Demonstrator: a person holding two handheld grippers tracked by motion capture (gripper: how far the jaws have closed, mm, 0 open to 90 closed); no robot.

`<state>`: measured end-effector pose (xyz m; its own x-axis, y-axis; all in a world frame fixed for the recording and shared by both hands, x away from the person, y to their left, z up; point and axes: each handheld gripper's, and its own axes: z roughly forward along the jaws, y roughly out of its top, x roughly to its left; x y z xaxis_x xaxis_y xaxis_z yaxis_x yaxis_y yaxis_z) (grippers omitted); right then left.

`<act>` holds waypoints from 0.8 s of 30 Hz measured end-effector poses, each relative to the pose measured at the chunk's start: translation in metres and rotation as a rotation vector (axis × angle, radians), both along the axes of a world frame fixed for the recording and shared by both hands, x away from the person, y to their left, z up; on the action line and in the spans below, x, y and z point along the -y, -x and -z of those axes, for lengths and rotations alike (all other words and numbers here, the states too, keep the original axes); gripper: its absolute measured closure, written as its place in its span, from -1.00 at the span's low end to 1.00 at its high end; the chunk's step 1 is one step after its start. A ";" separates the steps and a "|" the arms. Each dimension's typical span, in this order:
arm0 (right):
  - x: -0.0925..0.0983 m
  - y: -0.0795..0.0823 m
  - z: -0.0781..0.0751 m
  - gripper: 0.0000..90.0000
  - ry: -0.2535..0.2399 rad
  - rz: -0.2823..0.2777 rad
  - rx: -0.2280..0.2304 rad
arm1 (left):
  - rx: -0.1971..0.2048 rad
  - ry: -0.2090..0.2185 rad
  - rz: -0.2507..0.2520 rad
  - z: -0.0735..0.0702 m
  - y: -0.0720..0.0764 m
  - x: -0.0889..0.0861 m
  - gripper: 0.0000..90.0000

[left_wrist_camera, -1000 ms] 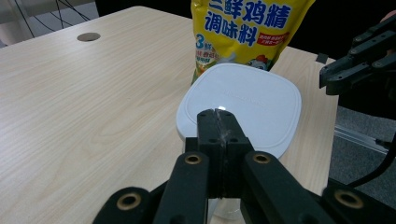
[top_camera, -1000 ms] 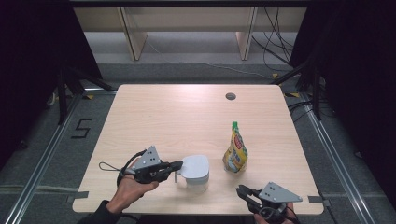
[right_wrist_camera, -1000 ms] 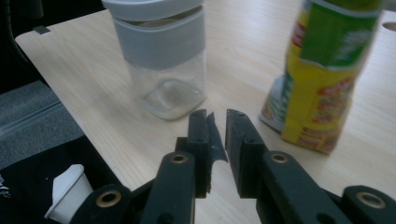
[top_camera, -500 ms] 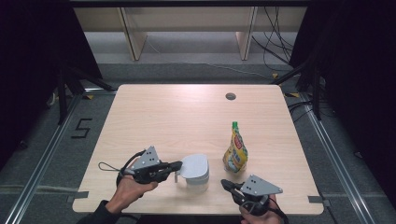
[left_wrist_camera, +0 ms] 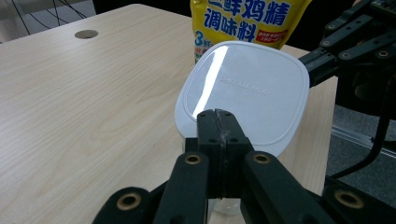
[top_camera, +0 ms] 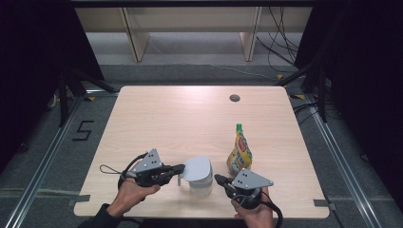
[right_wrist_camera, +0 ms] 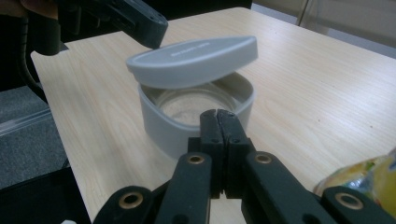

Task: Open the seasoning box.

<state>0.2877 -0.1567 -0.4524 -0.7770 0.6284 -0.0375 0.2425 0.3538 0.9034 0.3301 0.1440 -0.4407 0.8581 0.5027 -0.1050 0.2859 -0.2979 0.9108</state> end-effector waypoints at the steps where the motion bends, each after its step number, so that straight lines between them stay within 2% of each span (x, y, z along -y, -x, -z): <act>1: -0.002 0.001 0.000 1.00 -0.008 -0.004 -0.017 | 0.001 0.000 0.000 0.000 0.000 0.000 0.97; 2: -0.004 0.001 -0.001 1.00 -0.001 -0.018 -0.015 | 0.002 0.000 0.000 0.000 0.000 0.000 0.97; 3: -0.005 -0.001 -0.002 1.00 0.002 -0.016 0.017 | 0.002 0.000 0.000 0.000 0.000 0.000 0.97; 6: -0.007 -0.001 -0.005 1.00 -0.003 -0.017 -0.008 | 0.026 -0.014 0.016 0.000 -0.001 -0.001 0.97; 9: -0.010 -0.004 -0.004 1.00 0.000 -0.021 0.008 | 0.009 -0.013 0.016 -0.001 -0.001 -0.001 0.95; 10: -0.011 -0.004 -0.004 1.00 -0.002 -0.016 0.011 | 0.014 -0.017 0.012 -0.002 -0.002 -0.003 0.93; 11: -0.012 -0.003 -0.004 1.00 0.004 -0.021 -0.003 | 0.010 -0.009 0.006 -0.003 -0.002 -0.004 0.93; 13: -0.012 -0.004 -0.006 1.00 -0.004 -0.018 0.021 | 0.014 -0.004 0.008 -0.004 -0.003 -0.009 0.92; 16: -0.013 -0.003 -0.009 1.00 -0.001 -0.024 0.021 | 0.017 0.000 -0.003 -0.006 -0.002 -0.014 0.90; 17: -0.013 -0.003 -0.010 1.00 -0.004 -0.018 0.047 | 0.018 0.003 -0.002 -0.006 -0.001 -0.015 0.89; 18: -0.014 -0.003 -0.010 1.00 -0.012 -0.025 0.039 | 0.015 0.002 -0.001 -0.005 0.000 -0.017 0.87; 19: -0.014 -0.003 -0.011 1.00 -0.004 -0.022 0.041 | 0.021 -0.011 0.005 -0.005 0.000 -0.018 0.84; 21: -0.016 -0.003 -0.013 1.00 -0.008 -0.023 0.036 | -0.009 -0.001 0.000 0.000 0.004 -0.020 0.75; 23: -0.017 -0.004 -0.014 1.00 -0.007 -0.032 0.039 | 0.004 -0.029 0.025 0.003 0.006 -0.024 0.62; 24: -0.017 -0.003 -0.015 1.00 -0.009 -0.021 0.031 | -0.005 -0.040 0.023 0.006 0.008 -0.027 0.56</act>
